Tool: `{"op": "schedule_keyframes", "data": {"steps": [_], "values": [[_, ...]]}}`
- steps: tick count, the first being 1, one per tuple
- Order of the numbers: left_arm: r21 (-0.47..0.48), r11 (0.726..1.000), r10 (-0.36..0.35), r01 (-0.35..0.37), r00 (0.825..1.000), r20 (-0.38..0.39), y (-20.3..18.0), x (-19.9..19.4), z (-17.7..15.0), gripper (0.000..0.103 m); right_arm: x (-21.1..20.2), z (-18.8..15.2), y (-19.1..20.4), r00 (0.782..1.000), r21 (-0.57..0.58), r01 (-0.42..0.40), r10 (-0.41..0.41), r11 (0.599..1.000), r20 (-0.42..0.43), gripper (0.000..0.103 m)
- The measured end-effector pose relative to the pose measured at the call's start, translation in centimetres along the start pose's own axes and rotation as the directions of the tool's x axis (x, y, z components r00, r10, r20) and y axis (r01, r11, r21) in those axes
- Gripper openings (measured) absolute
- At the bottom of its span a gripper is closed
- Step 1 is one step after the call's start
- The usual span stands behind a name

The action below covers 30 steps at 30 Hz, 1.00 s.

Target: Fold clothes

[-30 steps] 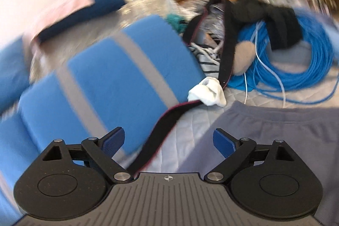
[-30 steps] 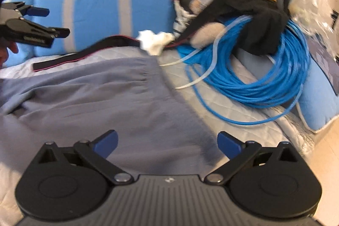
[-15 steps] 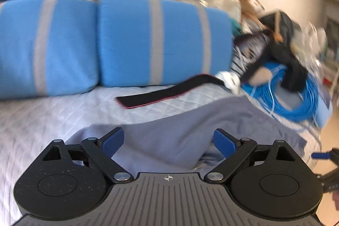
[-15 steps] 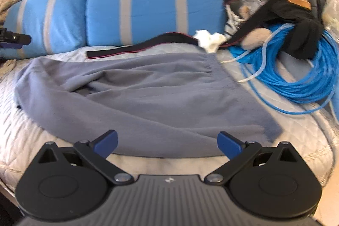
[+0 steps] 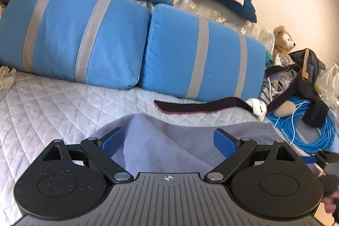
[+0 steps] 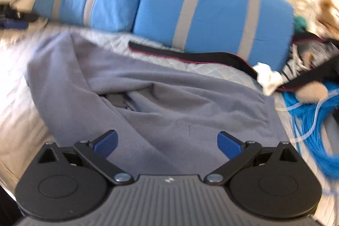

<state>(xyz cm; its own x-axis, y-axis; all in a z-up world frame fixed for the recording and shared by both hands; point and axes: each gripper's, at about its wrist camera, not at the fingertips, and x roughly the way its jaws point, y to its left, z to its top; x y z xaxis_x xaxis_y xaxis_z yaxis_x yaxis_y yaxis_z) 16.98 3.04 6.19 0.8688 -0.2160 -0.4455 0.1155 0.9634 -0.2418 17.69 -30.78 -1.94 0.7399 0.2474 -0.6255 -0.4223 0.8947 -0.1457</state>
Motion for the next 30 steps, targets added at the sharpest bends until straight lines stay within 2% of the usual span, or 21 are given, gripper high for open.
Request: {"op": "schedule_keyframes", "data": {"steps": [4, 6, 9, 10, 11, 12, 15, 16, 23, 27, 30], "values": [[-0.037, 0.999, -0.017, 0.016, 1.000, -0.026, 0.4, 0.6, -0.4, 0.093, 1.9, 0.8, -0.2, 0.991, -0.004, -0.114, 0.114, 0.993, -0.064, 0.090], [-0.036, 0.999, -0.019, 0.018, 0.999, -0.031, 0.4, 0.8, -0.7, 0.093, 2.6, 0.9, -0.1, 0.987, 0.017, -0.135, 0.136, 0.991, -0.087, 0.071], [-0.023, 1.000, -0.014, 0.014, 0.999, -0.038, 0.2, 1.0, -1.0, 0.093, 3.2, 1.2, 0.0, 0.975, 0.068, -0.188, 0.195, 0.980, -0.107, 0.053], [-0.019, 1.000, -0.014, 0.013, 0.999, -0.041, 0.1, 1.0, -1.1, 0.093, 3.3, 1.3, 0.2, 0.972, 0.072, -0.198, 0.205, 0.978, -0.111, 0.050], [-0.017, 1.000, -0.015, 0.015, 0.999, -0.042, 0.1, 1.0, -1.1, 0.093, 3.4, 1.4, 0.4, 0.970, 0.073, -0.207, 0.215, 0.976, -0.116, 0.041], [-0.016, 1.000, -0.017, 0.016, 0.999, -0.042, 0.0, 1.0, -1.2, 0.093, 3.5, 1.5, 0.7, 0.967, 0.073, -0.216, 0.224, 0.974, -0.121, 0.023], [-0.013, 1.000, -0.016, 0.015, 0.999, -0.043, -0.1, 1.1, -1.2, 0.093, 3.2, 1.9, 1.1, 0.965, 0.078, -0.224, 0.232, 0.972, -0.121, 0.003], [-0.012, 1.000, -0.014, 0.013, 0.999, -0.046, -0.2, 1.1, -1.3, 0.093, 3.1, 2.0, 1.1, 0.965, 0.082, -0.225, 0.233, 0.971, -0.122, 0.001], [-0.014, 1.000, -0.018, 0.018, 0.999, -0.049, -0.6, 0.9, -1.1, 0.093, 2.8, 3.5, 2.1, 0.963, 0.031, -0.218, 0.220, 0.976, -0.154, 0.001], [-0.040, 0.999, -0.032, 0.030, 0.999, -0.041, -0.7, 0.6, -0.8, 0.093, 3.1, 4.5, 2.4, 0.966, 0.014, -0.218, 0.218, 0.976, -0.141, 0.016], [-0.044, 0.999, -0.022, 0.020, 0.999, -0.035, -0.8, 0.6, -0.8, 0.093, 3.3, 5.2, 2.5, 0.967, 0.049, -0.234, 0.238, 0.971, -0.089, 0.037]]}}
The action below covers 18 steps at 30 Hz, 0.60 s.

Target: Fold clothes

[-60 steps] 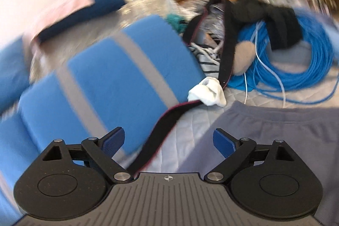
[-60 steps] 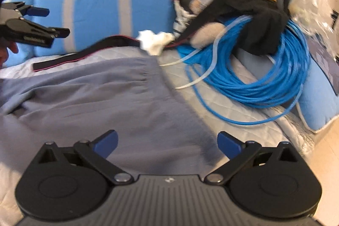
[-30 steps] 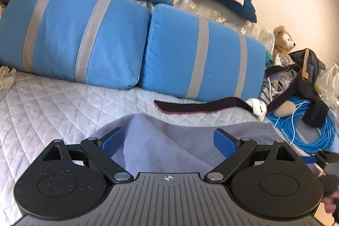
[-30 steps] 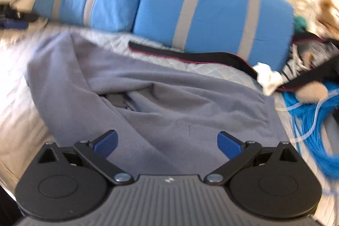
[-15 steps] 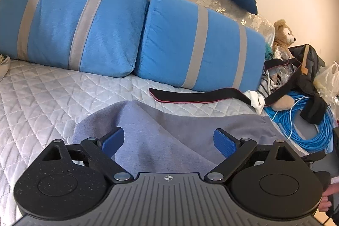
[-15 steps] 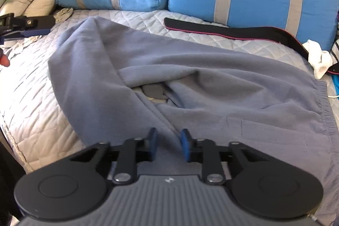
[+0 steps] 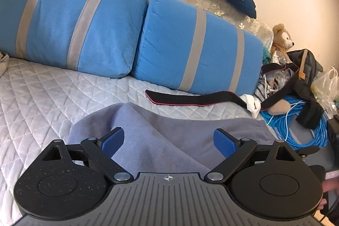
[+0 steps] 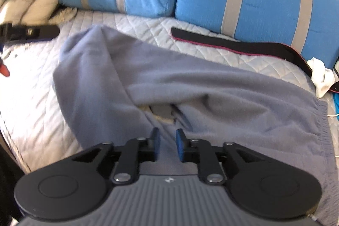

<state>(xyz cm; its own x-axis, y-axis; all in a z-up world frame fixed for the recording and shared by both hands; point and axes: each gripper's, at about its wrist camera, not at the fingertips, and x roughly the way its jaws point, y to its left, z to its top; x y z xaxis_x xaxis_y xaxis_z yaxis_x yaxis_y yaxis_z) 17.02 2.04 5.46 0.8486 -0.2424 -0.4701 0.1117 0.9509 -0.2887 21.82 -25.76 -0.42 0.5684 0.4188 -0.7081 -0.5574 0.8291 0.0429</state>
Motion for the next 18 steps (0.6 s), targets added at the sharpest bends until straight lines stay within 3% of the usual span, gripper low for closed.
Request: {"op": "schedule_keyframes", "data": {"steps": [2, 6, 13, 16, 17, 18], "values": [[-0.009, 1.000, 0.007, -0.007, 1.000, 0.001, 0.1, 0.1, 0.1, 0.093, 0.2, 0.5, 0.2, 0.999, 0.021, -0.023, 0.022, 1.000, 0.037, 0.045], [-0.026, 1.000, 0.006, -0.006, 1.000, 0.000, 0.3, 0.1, 0.3, 0.093, 2.0, 2.2, 0.7, 0.988, 0.049, -0.144, 0.141, 0.988, 0.063, 0.047], [-0.052, 0.998, 0.025, -0.025, 1.000, 0.006, 1.2, -0.1, 0.3, 0.093, 6.9, 4.9, 0.4, 0.938, 0.155, -0.346, 0.345, 0.925, 0.035, 0.050], [-0.071, 0.997, 0.022, -0.021, 1.000, 0.006, 1.7, -0.2, 0.4, 0.093, 8.7, 5.4, 0.4, 0.926, 0.198, -0.372, 0.377, 0.907, 0.014, 0.050], [-0.076, 0.997, 0.019, -0.019, 1.000, 0.007, 1.8, -0.2, 0.4, 0.093, 9.1, 5.4, 0.4, 0.920, 0.210, -0.385, 0.391, 0.899, 0.012, 0.041], [-0.079, 0.997, 0.020, -0.020, 1.000, 0.009, 2.0, -0.3, 0.5, 0.093, 9.2, 5.4, 0.6, 0.911, 0.220, -0.405, 0.412, 0.888, 0.015, 0.016]]}}
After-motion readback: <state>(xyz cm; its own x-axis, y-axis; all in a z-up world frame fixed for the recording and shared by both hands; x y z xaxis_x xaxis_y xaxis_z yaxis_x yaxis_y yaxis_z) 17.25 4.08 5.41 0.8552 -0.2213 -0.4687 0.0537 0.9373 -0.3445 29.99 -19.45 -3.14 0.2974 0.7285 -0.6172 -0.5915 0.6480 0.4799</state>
